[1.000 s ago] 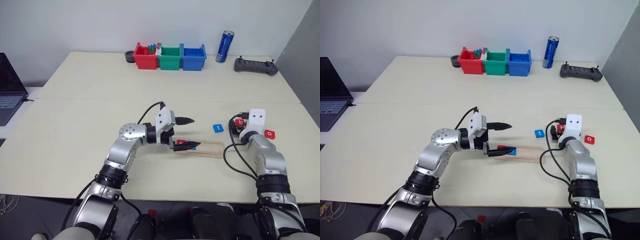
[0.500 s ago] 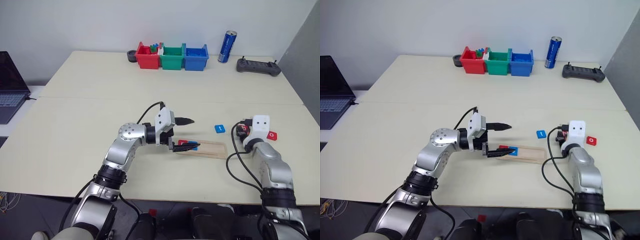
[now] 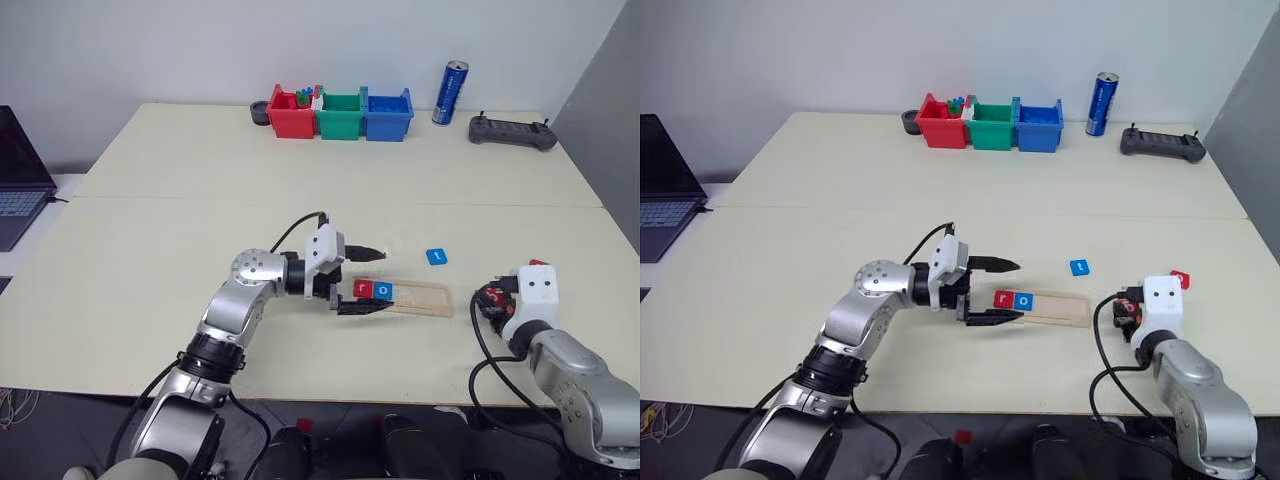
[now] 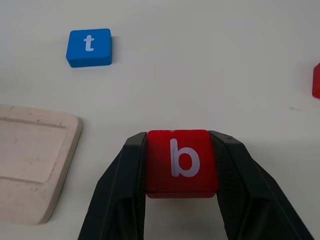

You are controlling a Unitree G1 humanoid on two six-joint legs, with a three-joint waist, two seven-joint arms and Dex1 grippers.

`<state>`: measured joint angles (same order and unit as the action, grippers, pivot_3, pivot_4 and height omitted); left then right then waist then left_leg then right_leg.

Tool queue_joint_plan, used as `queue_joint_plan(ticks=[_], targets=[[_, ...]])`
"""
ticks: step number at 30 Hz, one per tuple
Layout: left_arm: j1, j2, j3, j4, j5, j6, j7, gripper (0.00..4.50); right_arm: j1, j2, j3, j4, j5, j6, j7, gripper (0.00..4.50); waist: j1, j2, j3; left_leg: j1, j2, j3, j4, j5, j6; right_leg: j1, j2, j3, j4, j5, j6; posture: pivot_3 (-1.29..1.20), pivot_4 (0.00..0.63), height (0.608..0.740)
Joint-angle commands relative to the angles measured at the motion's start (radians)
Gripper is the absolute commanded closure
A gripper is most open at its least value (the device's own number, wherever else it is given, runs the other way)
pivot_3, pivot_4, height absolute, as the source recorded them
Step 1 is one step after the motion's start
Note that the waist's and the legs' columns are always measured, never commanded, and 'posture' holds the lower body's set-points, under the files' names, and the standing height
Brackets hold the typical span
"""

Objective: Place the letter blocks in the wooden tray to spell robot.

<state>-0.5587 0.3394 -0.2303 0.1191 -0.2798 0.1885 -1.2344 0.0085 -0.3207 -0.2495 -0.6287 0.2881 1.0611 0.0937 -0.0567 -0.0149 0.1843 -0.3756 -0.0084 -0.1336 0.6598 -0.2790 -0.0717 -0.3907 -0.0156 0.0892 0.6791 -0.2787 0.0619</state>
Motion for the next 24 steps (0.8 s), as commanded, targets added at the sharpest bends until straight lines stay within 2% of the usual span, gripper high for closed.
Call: queue_joint_plan(ticks=[1, 9, 18, 24], targets=[[0.004, 0.043, -0.003, -0.032, -0.017, -0.023, -0.054, 0.00, 0.018, 0.015, -0.012, -0.031, -0.025, 0.032, -0.040, 3.02, 0.000, 0.000, 0.000, 0.000, 0.000, 0.000, 0.000, 0.000, 0.000, 0.000, 0.000, 0.000, 0.000, 0.000, 0.000, 0.00, 0.150, 0.740], [-0.009, 0.044, 0.001, -0.001, -0.007, -0.045, -0.054, 0.00, 0.000, 0.086, -0.011, 0.012, -0.017, 0.053, -0.067, 3.02, 0.000, 0.000, 0.000, 0.001, 0.001, 0.000, 0.000, 0.000, 0.000, 0.000, 0.000, 0.000, -0.001, 0.000, 0.000, 0.00, 0.150, 0.740], [-0.018, 0.036, 0.002, 0.019, -0.001, -0.058, -0.045, 0.00, -0.020, 0.031, -0.023, -0.018, -0.016, 0.057, -0.036, 0.06, 0.001, 0.000, 0.000, 0.001, 0.001, 0.000, 0.000, 0.000, 0.000, 0.000, 0.001, 0.000, -0.001, 0.000, 0.000, 0.00, 0.150, 0.740], [-0.025, 0.029, -0.002, 0.034, 0.003, -0.074, -0.036, 0.00, -0.083, -0.047, -0.016, -0.076, -0.032, 0.091, -0.026, 0.02, 0.000, 0.000, 0.001, 0.000, 0.001, 0.000, 0.000, 0.000, 0.000, 0.000, 0.001, 0.000, -0.001, 0.000, 0.000, 0.00, 0.150, 0.740]])
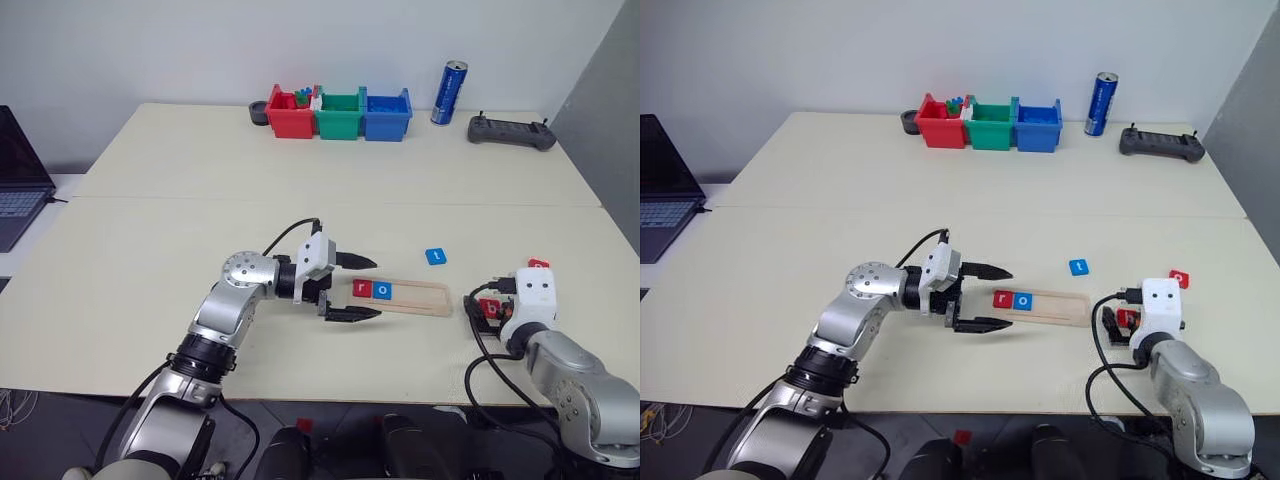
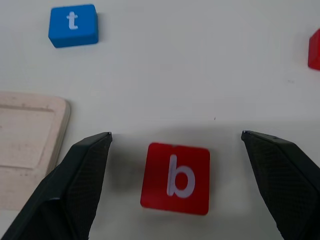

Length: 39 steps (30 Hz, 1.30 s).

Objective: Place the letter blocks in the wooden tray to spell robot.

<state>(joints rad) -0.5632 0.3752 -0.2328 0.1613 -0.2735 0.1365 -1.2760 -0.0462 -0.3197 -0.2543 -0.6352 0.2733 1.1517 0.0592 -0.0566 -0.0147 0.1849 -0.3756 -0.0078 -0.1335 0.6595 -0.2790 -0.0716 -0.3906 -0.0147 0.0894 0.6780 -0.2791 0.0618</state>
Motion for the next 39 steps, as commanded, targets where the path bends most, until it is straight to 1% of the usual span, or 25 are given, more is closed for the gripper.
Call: queue_joint_plan(ticks=[1, 3, 5, 6, 8, 9, 10, 12, 15, 20, 24, 33, 37, 39], targets=[[-0.022, -0.009, 0.000, -0.006, -0.002, -0.023, 0.006, 0.00, -0.043, -0.064, -0.019, -0.082, -0.003, 0.019, 0.022, 0.02, 0.001, 0.000, 0.000, 0.000, 0.000, 0.000, 0.000, 0.000, 0.000, 0.000, 0.000, 0.000, 0.000, 0.000, 0.000, 0.00, 0.150, 0.740], [-0.028, -0.013, 0.000, -0.001, -0.003, -0.024, 0.005, 0.00, -0.066, -0.130, -0.031, -0.109, 0.035, 0.037, 0.087, 0.02, 0.000, 0.000, 0.000, -0.001, 0.000, 0.000, 0.000, 0.000, 0.000, 0.000, 0.000, 0.000, -0.001, 0.000, 0.000, 0.00, 0.150, 0.740], [-0.034, -0.015, 0.000, 0.005, -0.006, -0.027, -0.005, 0.00, -0.095, -0.230, -0.062, -0.099, 0.114, 0.012, 0.232, 0.02, 0.001, 0.000, 0.001, -0.001, 0.000, -0.001, 0.000, 0.000, 0.000, 0.000, 0.000, -0.001, -0.001, 0.000, 0.000, 0.00, 0.150, 0.740], [-0.035, -0.015, -0.002, 0.007, -0.007, -0.029, -0.012, 0.00, -0.098, -0.290, -0.075, -0.069, 0.158, -0.040, 0.341, 0.02, 0.001, 0.000, 0.001, -0.002, 0.000, -0.001, 0.000, 0.000, 0.000, 0.000, 0.000, -0.001, -0.002, 0.000, 0.000, 0.00, 0.150, 0.740], [-0.037, -0.013, -0.006, 0.011, -0.007, -0.032, -0.024, 0.00, -0.090, -0.376, -0.093, -0.006, 0.212, -0.141, 0.510, 0.02, 0.002, 0.000, 0.001, -0.002, 0.000, -0.001, 0.000, 0.000, 0.000, 0.000, 0.000, -0.001, -0.003, 0.000, 0.000, 0.00, 0.150, 0.740], [-0.036, -0.012, -0.008, 0.014, -0.008, -0.034, -0.031, 0.00, -0.073, -0.423, -0.097, 0.045, 0.219, -0.243, 0.621, 0.02, 0.002, -0.001, 0.001, -0.002, 0.000, 0.000, 0.000, 0.000, 0.000, 0.000, -0.001, -0.001, -0.004, 0.000, 0.000, 0.00, 0.150, 0.740], [-0.037, -0.014, -0.012, 0.019, -0.006, -0.039, -0.037, 0.00, -0.047, -0.476, -0.086, 0.117, 0.198, -0.373, 0.737, 0.02, 0.002, -0.001, 0.002, -0.002, 0.000, -0.001, 0.000, 0.000, 0.001, 0.001, 0.000, -0.002, -0.004, 0.000, 0.000, 0.00, 0.150, 0.740], [-0.039, -0.018, -0.018, 0.027, -0.003, -0.045, -0.046, 0.00, -0.018, -0.555, -0.046, 0.274, 0.138, -0.617, 0.917, 0.02, 0.002, -0.002, 0.002, -0.002, -0.001, -0.001, -0.001, -0.001, 0.001, 0.001, -0.001, -0.002, -0.006, 0.000, 0.001, 0.00, 0.150, 0.740], [-0.047, -0.023, -0.022, 0.034, -0.005, -0.046, -0.052, 0.00, -0.031, -0.614, 0.031, 0.464, 0.066, -0.841, 1.054, 0.02, 0.002, -0.003, 0.003, -0.003, -0.001, 0.000, 0.000, -0.001, 0.002, 0.001, -0.002, -0.002, -0.006, 0.000, 0.001, 0.00, 0.150, 0.740], [-0.055, -0.025, -0.027, 0.038, -0.004, -0.049, -0.069, 0.00, -0.088, -0.639, 0.135, 0.678, 0.012, -1.016, 1.195, 0.02, -0.001, -0.003, 0.003, -0.002, -0.001, 0.000, 0.000, -0.001, 0.002, 0.001, -0.002, -0.002, -0.005, 0.000, 0.000, 0.00, 0.150, 0.740], [-0.055, -0.025, -0.031, 0.037, -0.001, -0.052, -0.077, 0.00, -0.150, -0.631, 0.194, 0.824, -0.038, -1.123, 1.244, 0.02, 0.000, -0.002, 0.003, -0.001, -0.001, 0.000, 0.000, -0.001, 0.002, 0.001, -0.002, -0.001, -0.005, 0.000, 0.000, 0.00, 0.150, 0.740], [-0.049, -0.018, -0.029, 0.021, -0.001, -0.048, -0.076, 0.00, -0.249, -0.619, 0.276, 1.043, -0.106, -1.238, 1.292, 0.02, 0.001, -0.002, 0.003, -0.001, -0.001, 0.000, 0.001, -0.001, 0.002, 0.001, -0.002, -0.001, -0.005, 0.000, 0.000, 0.00, 0.150, 0.740], [-0.049, -0.016, -0.028, 0.022, 0.001, -0.053, -0.073, 0.00, -0.281, -0.613, 0.287, 1.101, -0.110, -1.244, 1.309, 0.02, 0.002, -0.002, 0.003, -0.001, -0.001, 0.000, 0.001, -0.001, 0.002, 0.002, -0.002, -0.001, -0.005, 0.000, 0.000, 0.00, 0.150, 0.740], [-0.050, -0.017, -0.029, 0.024, 0.003, -0.056, -0.071, 0.00, -0.299, -0.606, 0.287, 1.111, -0.104, -1.234, 1.314, 0.39, 0.003, -0.002, 0.003, -0.001, -0.001, 0.000, 0.001, -0.001, 0.002, 0.002, -0.002, -0.001, -0.005, 0.000, 0.000, 0.00, 0.150, 0.740]])
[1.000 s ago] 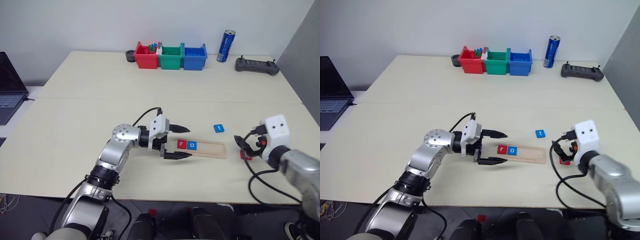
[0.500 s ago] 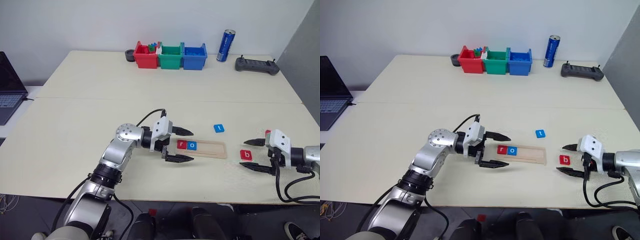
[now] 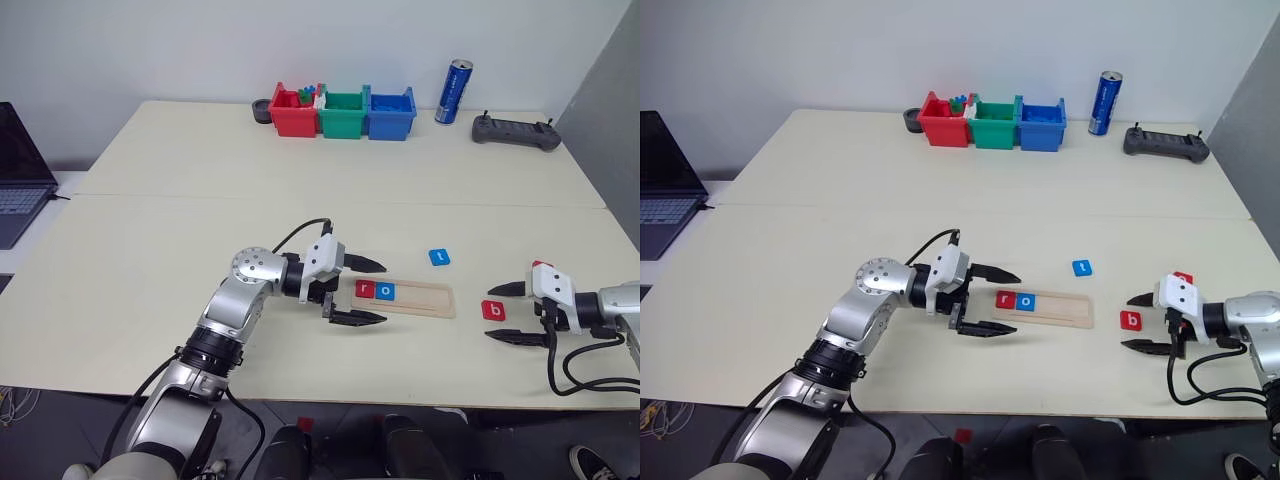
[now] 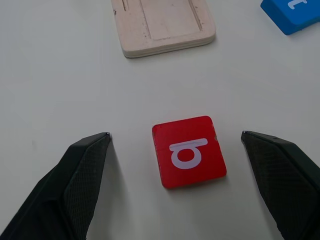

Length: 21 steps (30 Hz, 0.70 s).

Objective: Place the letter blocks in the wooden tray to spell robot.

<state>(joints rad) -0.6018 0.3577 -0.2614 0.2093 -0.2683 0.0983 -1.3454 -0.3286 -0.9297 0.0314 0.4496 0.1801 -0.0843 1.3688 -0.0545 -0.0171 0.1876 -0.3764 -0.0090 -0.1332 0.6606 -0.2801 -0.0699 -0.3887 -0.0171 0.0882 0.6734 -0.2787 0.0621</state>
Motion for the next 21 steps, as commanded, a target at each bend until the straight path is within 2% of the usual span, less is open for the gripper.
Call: queue_joint_plan(ticks=[1, 8, 12, 21], targets=[[-0.012, 0.000, -0.001, -0.023, -0.002, -0.019, 0.000, 0.00, -0.023, 0.006, 0.001, 0.030, -0.011, 0.003, 0.006, 0.59, 0.000, 0.000, 0.000, 0.000, 0.000, 0.000, 0.000, 0.000, 0.000, 0.000, 0.000, 0.000, 0.000, 0.000, 0.000, 0.00, 0.150, 0.740], [-0.016, -0.007, -0.001, -0.017, -0.002, -0.022, 0.005, 0.00, -0.038, -0.001, -0.002, 0.054, -0.020, -0.008, 0.013, 2.95, -0.001, 0.000, 0.000, 0.000, 0.000, 0.000, 0.000, 0.000, 0.000, 0.000, 0.000, 0.000, 0.001, 0.000, 0.000, 0.00, 0.150, 0.740], [-0.021, -0.010, 0.003, -0.007, 0.001, -0.029, 0.009, 0.00, -0.083, 0.008, 0.004, 0.034, -0.019, 0.032, 0.005, 3.02, -0.002, 0.000, 0.000, 0.001, 0.000, 0.000, 0.000, 0.000, 0.000, 0.000, 0.000, 0.000, 0.001, 0.000, 0.000, 0.00, 0.150, 0.740], [0.002, 0.023, 0.014, -0.012, 0.006, -0.041, 0.008, 0.00, -0.172, 0.142, 0.063, -0.194, 0.022, 0.232, -0.011, 3.02, -0.003, 0.000, 0.000, 0.001, 0.000, 0.000, 0.000, 0.000, 0.000, 0.000, 0.000, 0.001, 0.002, 0.000, 0.000, 0.00, 0.150, 0.740]])
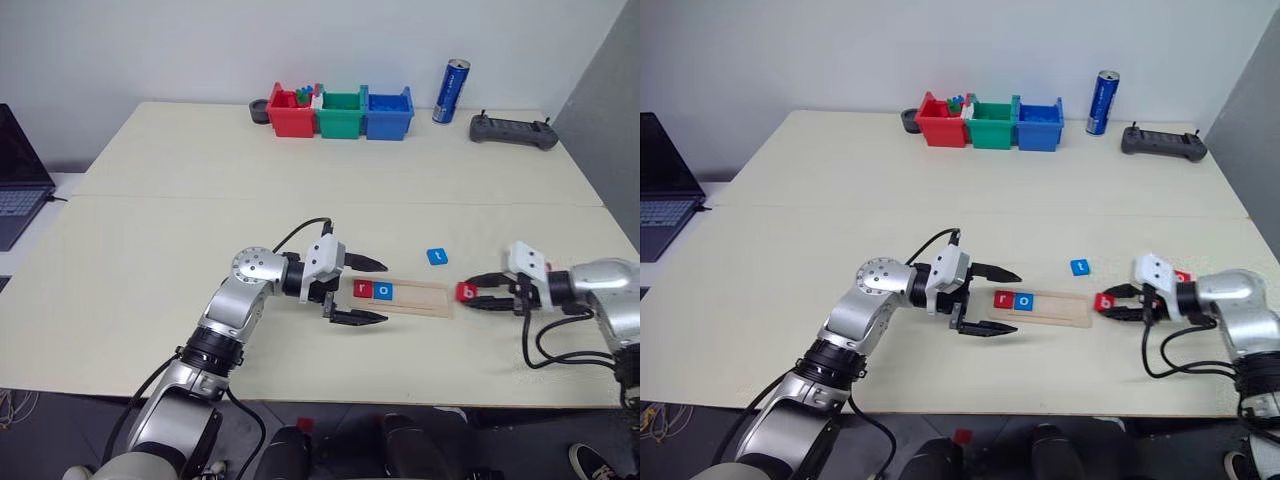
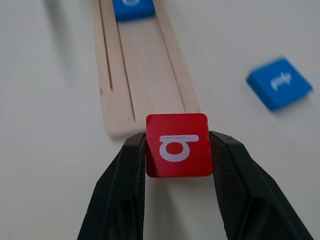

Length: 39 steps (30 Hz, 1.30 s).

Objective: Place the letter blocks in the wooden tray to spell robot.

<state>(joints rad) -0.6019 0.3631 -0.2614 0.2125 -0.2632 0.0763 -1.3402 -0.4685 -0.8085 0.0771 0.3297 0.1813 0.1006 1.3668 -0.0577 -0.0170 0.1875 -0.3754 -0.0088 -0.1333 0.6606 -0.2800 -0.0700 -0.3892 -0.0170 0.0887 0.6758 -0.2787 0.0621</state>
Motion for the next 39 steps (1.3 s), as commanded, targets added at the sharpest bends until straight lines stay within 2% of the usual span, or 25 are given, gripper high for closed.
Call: queue_joint_plan(ticks=[1, 11, 38, 39], targets=[[0.006, 0.023, 0.016, -0.015, 0.001, -0.019, 0.005, 0.00, -0.039, 0.036, 0.026, -0.084, 0.015, 0.054, -0.015, 3.02, 0.001, 0.000, 0.000, 0.000, 0.000, 0.000, 0.000, 0.000, 0.000, 0.000, 0.000, 0.000, 0.000, 0.000, 0.000, 0.00, 0.150, 0.740], [0.059, 0.092, 0.035, -0.040, -0.008, -0.020, 0.014, 0.00, -0.088, 0.112, 0.078, -0.064, -0.013, 0.062, -0.041, 3.02, 0.002, 0.000, 0.000, -0.001, 0.000, -0.001, 0.000, 0.000, 0.000, 0.000, -0.001, -0.001, 0.000, 0.000, 0.000, 0.00, 0.150, 0.740], [0.030, 0.088, 0.027, -0.023, -0.006, -0.030, 0.034, 0.00, -0.123, 0.156, 0.115, -0.012, -0.029, 0.063, -0.029, 3.02, 0.002, 0.000, 0.000, -0.001, 0.000, -0.001, 0.000, 0.000, 0.000, -0.001, -0.001, -0.002, 0.000, 0.000, 0.000, 0.00, 0.150, 0.740], [0.028, 0.086, 0.026, -0.021, -0.005, -0.031, 0.033, 0.00, -0.124, 0.156, 0.114, -0.011, -0.028, 0.065, -0.027, 2.67, 0.002, 0.000, 0.000, -0.001, 0.000, -0.001, 0.000, 0.000, 0.000, -0.001, -0.001, -0.002, 0.000, 0.000, 0.000, 0.00, 0.150, 0.740]])
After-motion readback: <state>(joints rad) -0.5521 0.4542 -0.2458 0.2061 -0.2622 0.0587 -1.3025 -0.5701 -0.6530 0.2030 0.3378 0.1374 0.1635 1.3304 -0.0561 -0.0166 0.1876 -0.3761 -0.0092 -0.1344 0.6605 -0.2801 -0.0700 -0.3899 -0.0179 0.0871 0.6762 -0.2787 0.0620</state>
